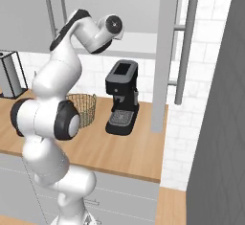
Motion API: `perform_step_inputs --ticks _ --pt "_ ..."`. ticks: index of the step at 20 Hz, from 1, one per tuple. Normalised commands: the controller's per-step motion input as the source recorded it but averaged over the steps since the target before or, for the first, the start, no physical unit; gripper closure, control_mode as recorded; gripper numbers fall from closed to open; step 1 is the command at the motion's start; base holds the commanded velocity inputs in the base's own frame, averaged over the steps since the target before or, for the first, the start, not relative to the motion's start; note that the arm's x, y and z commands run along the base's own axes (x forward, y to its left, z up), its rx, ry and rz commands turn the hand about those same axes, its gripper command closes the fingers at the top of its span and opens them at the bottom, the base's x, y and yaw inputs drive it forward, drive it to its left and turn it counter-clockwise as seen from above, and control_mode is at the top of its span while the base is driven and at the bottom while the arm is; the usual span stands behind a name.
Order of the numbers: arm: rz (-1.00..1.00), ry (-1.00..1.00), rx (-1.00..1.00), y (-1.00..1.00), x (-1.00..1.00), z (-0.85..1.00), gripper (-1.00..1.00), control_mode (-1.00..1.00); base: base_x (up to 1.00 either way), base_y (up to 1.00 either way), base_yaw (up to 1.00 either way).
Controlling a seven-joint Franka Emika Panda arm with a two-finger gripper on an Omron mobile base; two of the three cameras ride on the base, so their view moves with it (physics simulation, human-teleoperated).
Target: Open the cabinet, pick up the bread from the cabinet and place it in the basket. Then move the basket to the dining counter.
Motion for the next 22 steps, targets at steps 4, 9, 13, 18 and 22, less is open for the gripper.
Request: perform_step_inputs --ticks 4,9,13,18,22 --pt "0.00 0.00 0.01 -0.01 -1.00 0.88 1.00 -1.00 0.00 0.00 0.00" --pt "0.00 0.13 -0.01 0.00 -0.96 0.52 1.00 -1.00 0.00 0.00 0.00" --pt "0.00 0.17 -0.02 -0.05 -1.00 0.11 1.00 -1.00 0.00 0.00 0.00" --pt "0.00 0.01 -0.05 -0.05 -1.00 -0.37 1.00 -1.00 0.00 0.00 0.00" --pt "0.00 0.00 -0.08 0.00 -0.99 -0.81 1.00 -1.00 0.00 0.00 0.00"
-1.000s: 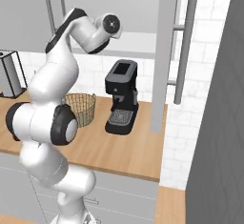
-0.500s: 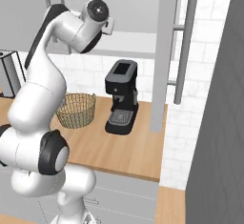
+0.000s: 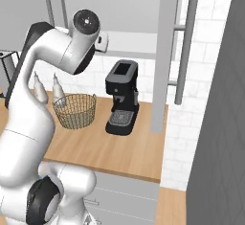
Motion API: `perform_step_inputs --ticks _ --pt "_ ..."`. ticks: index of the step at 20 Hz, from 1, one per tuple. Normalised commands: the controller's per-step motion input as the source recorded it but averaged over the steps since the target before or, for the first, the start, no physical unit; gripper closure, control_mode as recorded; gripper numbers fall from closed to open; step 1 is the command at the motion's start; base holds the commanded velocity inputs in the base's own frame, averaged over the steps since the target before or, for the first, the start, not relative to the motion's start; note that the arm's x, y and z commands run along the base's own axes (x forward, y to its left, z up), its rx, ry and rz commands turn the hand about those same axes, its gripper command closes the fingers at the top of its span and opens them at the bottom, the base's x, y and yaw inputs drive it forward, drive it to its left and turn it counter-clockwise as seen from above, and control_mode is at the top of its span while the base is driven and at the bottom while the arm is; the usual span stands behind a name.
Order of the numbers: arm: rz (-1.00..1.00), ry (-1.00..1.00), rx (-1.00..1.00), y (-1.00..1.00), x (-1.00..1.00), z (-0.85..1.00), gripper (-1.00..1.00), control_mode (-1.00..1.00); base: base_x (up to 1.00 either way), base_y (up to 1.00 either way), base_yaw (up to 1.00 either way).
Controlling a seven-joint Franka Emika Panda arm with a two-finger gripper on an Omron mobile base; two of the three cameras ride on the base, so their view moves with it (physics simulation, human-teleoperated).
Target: Open the cabinet, pick up the bread from the cabinet and place it in the basket. Then move the basket to the dining counter.
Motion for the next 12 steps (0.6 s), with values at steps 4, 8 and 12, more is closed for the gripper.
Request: perform_step_inputs --ticks 4,8,12 --pt "0.00 0.08 -0.09 0.03 -0.64 -0.79 1.00 -1.00 0.00 0.00 0.00" --pt "-0.01 0.19 -0.03 0.25 -0.26 -0.85 1.00 -1.00 0.00 0.00 0.00" --pt "-0.01 0.18 0.00 0.33 -0.01 -0.71 1.00 -1.00 0.00 0.00 0.00"
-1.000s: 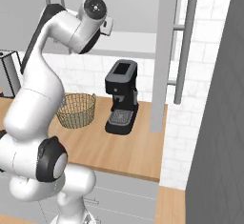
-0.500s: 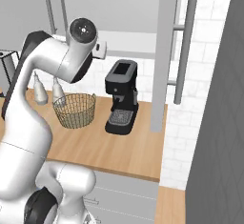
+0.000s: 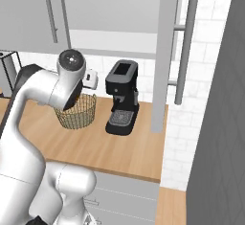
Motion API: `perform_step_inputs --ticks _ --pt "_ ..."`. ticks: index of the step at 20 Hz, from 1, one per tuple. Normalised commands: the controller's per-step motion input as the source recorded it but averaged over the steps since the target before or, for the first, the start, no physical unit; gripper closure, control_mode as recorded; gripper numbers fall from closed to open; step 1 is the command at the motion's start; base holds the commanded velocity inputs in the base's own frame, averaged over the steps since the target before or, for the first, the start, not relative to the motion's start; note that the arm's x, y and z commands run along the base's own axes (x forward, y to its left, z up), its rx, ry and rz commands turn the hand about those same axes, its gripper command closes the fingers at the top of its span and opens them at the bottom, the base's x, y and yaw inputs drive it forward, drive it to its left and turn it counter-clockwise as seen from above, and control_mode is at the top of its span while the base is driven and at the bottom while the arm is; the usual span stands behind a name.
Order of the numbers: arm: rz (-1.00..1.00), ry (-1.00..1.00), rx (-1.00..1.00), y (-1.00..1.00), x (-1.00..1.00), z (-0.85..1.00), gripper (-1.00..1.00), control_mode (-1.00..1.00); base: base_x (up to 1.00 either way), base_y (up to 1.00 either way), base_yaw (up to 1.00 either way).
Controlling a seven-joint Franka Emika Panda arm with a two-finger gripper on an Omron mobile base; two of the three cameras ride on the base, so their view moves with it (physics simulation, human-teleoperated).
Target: Open the cabinet, pick up the bread from the cabinet and place it in the basket. Then move the basket to the dining counter.
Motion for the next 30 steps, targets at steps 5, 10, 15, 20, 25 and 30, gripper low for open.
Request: perform_step_inputs --ticks 5,10,15,20,25,30 --pt "0.00 0.10 0.01 0.48 0.11 -0.66 1.00 -1.00 0.00 0.00 0.00" --pt "0.00 0.03 0.00 0.44 0.22 -0.59 1.00 -1.00 0.00 0.00 0.00" --pt "-0.01 0.02 -0.02 0.26 0.29 -0.07 1.00 -1.00 0.00 0.00 0.00" --pt "-0.05 0.10 -0.02 0.32 0.36 -0.07 1.00 -1.00 0.00 0.00 0.00" --pt "-0.05 0.03 -0.08 0.16 0.34 -0.16 1.00 -1.00 0.00 0.00 0.00" --pt "-0.06 0.01 -0.11 0.01 0.15 -0.17 1.00 -1.00 0.00 0.00 0.00"
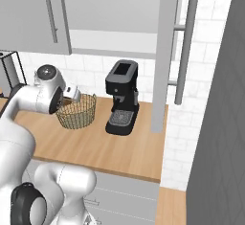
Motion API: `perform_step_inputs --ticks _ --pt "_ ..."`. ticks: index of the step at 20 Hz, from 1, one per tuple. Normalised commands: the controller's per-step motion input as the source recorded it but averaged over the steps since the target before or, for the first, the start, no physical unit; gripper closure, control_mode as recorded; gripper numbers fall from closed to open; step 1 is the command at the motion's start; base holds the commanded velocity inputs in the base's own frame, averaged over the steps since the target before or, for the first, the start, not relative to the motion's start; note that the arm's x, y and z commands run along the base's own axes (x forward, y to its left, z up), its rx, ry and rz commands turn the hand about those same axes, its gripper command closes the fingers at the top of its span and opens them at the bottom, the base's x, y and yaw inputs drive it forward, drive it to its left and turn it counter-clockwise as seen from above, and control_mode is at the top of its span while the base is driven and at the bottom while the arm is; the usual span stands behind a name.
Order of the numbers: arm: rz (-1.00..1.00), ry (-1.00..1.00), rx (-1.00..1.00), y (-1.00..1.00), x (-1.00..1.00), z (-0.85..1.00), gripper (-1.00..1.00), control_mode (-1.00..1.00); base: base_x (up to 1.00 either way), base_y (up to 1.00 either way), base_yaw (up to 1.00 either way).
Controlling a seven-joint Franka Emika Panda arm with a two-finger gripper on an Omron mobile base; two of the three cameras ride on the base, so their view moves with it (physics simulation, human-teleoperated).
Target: Open the cabinet, pick up the bread from the cabinet and place it in the basket. Then move the basket to the dining counter.
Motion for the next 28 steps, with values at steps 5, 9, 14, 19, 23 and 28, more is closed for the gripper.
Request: perform_step_inputs --ticks 5,9,14,19,23,28 --pt "-0.03 0.01 -0.09 0.00 0.31 -0.33 1.00 -1.00 0.00 0.00 0.00" --pt "0.00 0.05 0.00 0.00 0.41 -0.20 1.00 -1.00 0.00 0.00 0.00" --pt "0.00 0.10 0.00 0.00 0.31 -0.35 1.00 -1.00 0.00 0.00 0.00" --pt "0.00 0.10 0.00 0.00 0.22 -0.33 1.00 -1.00 0.00 0.00 0.00" --pt "0.00 0.01 0.00 0.03 0.20 -0.20 1.00 -1.00 0.00 0.00 0.00" --pt "0.00 0.00 0.00 0.08 0.28 -0.29 1.00 -1.00 0.00 0.00 0.00"
